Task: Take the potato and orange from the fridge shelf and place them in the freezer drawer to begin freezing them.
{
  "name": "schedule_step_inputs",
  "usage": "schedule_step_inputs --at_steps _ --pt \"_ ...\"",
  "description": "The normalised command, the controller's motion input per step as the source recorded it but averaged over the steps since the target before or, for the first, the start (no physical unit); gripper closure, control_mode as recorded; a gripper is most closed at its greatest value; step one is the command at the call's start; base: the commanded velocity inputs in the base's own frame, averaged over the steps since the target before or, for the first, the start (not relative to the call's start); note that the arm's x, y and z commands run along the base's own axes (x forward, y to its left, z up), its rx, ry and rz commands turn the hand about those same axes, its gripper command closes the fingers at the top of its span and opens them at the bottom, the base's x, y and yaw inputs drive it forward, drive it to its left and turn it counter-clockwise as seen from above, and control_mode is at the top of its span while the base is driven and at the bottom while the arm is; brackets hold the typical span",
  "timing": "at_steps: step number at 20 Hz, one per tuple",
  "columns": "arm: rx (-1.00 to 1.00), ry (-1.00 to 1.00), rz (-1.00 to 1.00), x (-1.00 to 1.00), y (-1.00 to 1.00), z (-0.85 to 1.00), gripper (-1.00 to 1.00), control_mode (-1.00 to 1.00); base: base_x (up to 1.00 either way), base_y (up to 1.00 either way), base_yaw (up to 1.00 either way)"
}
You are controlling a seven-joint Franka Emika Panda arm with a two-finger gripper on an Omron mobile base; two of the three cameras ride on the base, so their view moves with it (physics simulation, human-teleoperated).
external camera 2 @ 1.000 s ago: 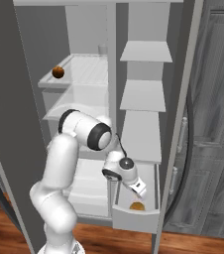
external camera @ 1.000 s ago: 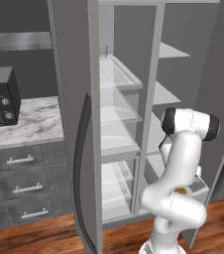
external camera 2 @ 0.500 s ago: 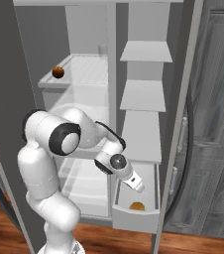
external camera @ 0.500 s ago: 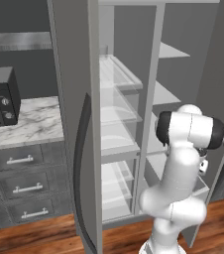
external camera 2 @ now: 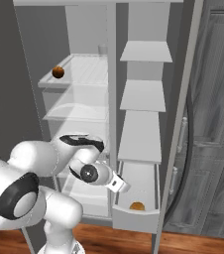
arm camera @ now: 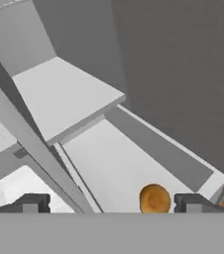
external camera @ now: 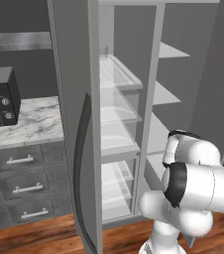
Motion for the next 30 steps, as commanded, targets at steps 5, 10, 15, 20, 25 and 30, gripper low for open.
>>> schedule_step_inputs --at_steps 5,10,15,20,25,30 --pt "-0.01 -0.05 0.01 -0.18 0.06 0.81 -1.00 -1.00 0.00 0.00 0.00" --pt "0.00 0.00 0.00 0.00 0.00 0.00 -1.00 -1.00 0.00 0.00 0.00" --pt "0.00 0.00 0.00 -0.01 0.00 0.41 -1.00 -1.00 0.00 0.00 0.00" --pt "0.00 0.00 0.00 -0.03 0.00 0.83 -1.00 -1.00 0.00 0.00 0.00" --pt "0.00 0.00 0.00 -0.12 0.00 0.99 -1.00 -1.00 0.00 0.00 0.00" --pt "0.00 0.00 0.00 -0.17 0.00 1.00 -1.00 -1.00 0.00 0.00 0.00"
